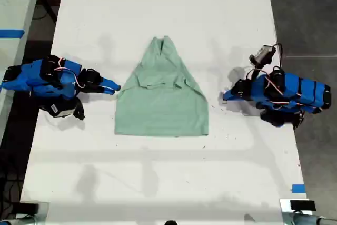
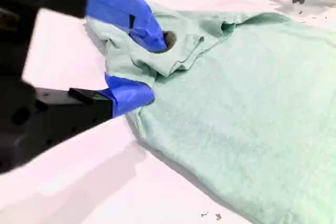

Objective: Fold t shirt

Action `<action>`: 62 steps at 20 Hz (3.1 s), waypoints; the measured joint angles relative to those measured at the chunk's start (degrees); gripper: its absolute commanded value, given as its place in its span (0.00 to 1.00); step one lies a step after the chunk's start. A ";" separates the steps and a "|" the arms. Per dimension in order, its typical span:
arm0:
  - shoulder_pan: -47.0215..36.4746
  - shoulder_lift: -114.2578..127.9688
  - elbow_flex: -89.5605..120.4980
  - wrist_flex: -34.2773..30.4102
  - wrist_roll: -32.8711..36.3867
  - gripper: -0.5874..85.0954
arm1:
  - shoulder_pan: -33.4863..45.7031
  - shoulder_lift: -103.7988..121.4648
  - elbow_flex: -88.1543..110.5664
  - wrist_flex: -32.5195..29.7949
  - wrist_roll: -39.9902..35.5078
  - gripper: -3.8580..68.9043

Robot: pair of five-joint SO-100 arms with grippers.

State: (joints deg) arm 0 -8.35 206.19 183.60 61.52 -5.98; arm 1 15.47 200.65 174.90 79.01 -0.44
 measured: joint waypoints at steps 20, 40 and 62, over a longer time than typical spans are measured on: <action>0.00 0.00 0.00 0.00 0.00 0.15 | -14.41 -89.65 -59.24 -2.37 2.20 0.32; 0.00 0.00 0.00 0.00 0.00 0.15 | -15.82 -103.18 -74.97 -0.44 0.09 0.04; 0.00 0.00 0.00 0.00 0.00 0.15 | -15.73 -130.69 -117.07 3.34 -14.85 0.06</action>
State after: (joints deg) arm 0 -8.35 206.19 183.60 61.52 -5.98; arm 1 -0.26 69.96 57.83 82.35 -15.29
